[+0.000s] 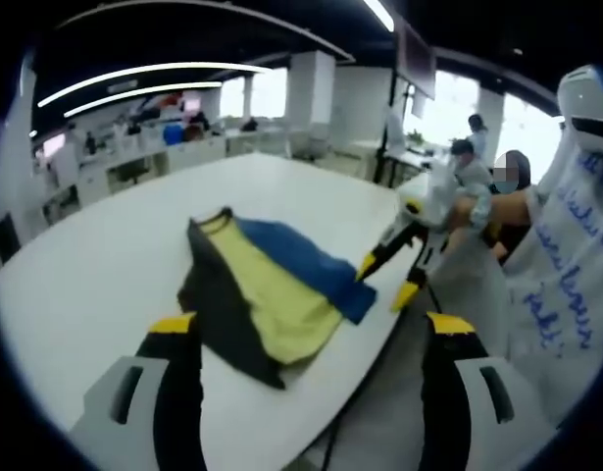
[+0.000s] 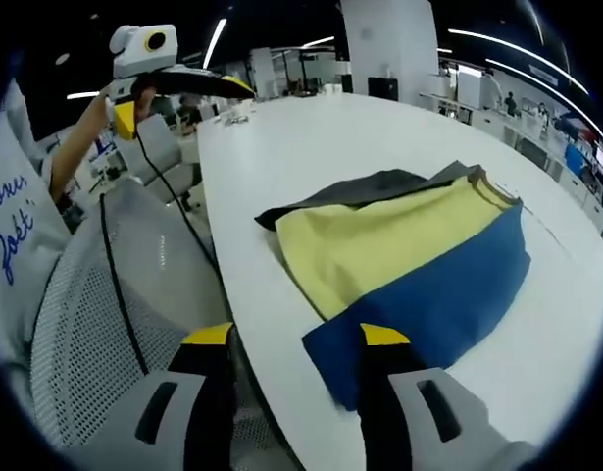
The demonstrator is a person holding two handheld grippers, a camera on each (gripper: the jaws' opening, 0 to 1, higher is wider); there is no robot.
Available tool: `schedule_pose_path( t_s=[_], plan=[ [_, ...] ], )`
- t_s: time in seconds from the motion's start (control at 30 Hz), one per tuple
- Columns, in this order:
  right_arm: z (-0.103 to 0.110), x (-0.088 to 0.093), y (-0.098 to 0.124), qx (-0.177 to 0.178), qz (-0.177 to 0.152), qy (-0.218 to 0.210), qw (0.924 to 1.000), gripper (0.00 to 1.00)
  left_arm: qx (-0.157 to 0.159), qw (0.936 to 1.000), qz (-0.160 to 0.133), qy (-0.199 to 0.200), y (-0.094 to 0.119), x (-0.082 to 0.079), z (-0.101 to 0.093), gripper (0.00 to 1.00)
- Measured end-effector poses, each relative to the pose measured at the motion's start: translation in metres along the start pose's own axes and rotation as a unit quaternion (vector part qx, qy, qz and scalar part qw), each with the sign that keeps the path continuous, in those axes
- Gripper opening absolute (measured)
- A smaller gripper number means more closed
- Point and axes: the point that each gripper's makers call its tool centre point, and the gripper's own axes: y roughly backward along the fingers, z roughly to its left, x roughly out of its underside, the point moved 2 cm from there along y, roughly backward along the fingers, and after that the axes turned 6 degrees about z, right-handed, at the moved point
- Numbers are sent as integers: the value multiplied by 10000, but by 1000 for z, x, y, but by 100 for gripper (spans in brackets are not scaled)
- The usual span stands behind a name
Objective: Fold the garment on the visible template until the final outline fits inside the template.
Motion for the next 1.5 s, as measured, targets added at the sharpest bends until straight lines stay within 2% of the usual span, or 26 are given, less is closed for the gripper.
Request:
schedule_pose_path(
  t_s=[0.13, 0.57, 1.0, 1.17, 1.4, 1.5],
  plan=[
    [-1, 6, -10, -34, 155, 104, 9998, 43, -30, 10000, 59, -1, 0, 3, 0, 89],
    [-7, 16, -33, -121, 353, 133, 9992, 29, -50, 9999, 29, 102, 3, 6, -2, 89],
    [-10, 21, -47, -102, 439, 119, 9989, 22, -59, 9998, 64, 176, 4, 12, -2, 88],
    [-16, 20, -49, 42, 445, 211, 9988, 18, -32, 9998, 78, 202, 3, 13, -3, 87],
    [-17, 21, -50, 313, 583, 712, 9953, 13, -17, 9998, 93, 190, 1, 13, -5, 86],
    [-18, 20, -50, 324, 577, 705, 9953, 13, 36, 9998, 92, 165, 0, 11, -7, 86]
  ],
)
